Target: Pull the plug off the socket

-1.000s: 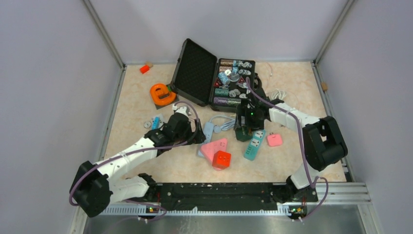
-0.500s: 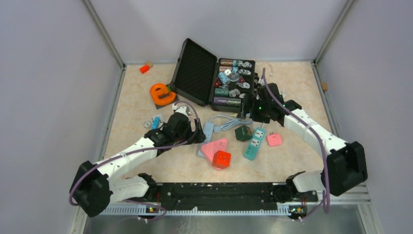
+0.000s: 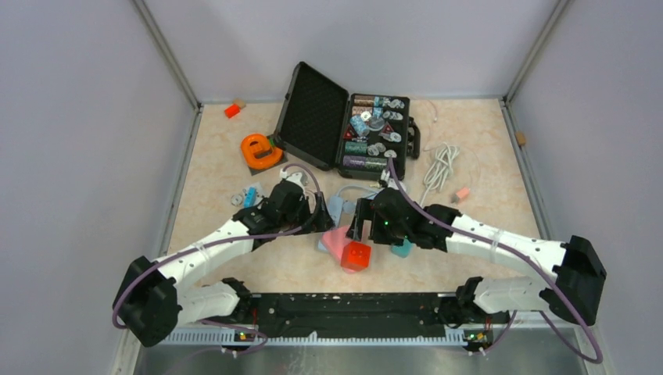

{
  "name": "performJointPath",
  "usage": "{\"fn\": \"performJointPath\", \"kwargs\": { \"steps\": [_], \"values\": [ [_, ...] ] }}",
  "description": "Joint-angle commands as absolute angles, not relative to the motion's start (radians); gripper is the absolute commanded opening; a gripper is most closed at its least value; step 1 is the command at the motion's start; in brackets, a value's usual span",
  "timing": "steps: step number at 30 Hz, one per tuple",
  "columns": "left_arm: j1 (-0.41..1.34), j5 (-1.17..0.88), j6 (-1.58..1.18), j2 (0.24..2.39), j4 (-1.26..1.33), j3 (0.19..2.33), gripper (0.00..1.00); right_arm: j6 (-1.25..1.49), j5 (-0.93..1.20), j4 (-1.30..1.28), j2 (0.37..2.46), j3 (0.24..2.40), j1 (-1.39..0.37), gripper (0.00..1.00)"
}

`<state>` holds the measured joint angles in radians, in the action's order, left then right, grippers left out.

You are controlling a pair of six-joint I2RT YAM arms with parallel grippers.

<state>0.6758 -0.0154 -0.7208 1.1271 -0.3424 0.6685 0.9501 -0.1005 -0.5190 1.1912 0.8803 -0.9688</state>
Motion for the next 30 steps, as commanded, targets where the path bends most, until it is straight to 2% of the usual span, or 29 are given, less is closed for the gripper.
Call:
{"fn": "performJointPath", "kwargs": {
  "steps": [1,9,17,22,26,30],
  "values": [
    [0.673,-0.119,-0.745,1.146,-0.264,0.635,0.99,1.101,-0.234,-0.524,1.193,0.844,-1.053,0.94],
    [0.675,-0.127,-0.706,1.187,-0.272,0.646,0.99,1.188,-0.144,-0.378,1.246,0.760,-1.072,0.94],
    [0.675,-0.168,-0.737,1.239,-0.198,0.589,0.99,1.213,-0.094,-0.365,1.321,0.771,-1.074,0.75],
    [0.675,-0.200,-0.752,1.258,-0.157,0.568,0.98,1.169,-0.088,-0.346,1.333,0.789,-1.074,0.59],
    [0.675,-0.232,-0.758,1.278,-0.127,0.559,0.95,1.118,-0.116,-0.331,1.330,0.795,-1.074,0.53],
    [0.675,-0.256,-0.767,1.293,-0.104,0.544,0.90,1.080,-0.141,-0.326,1.330,0.812,-1.074,0.52]
  ]
}}
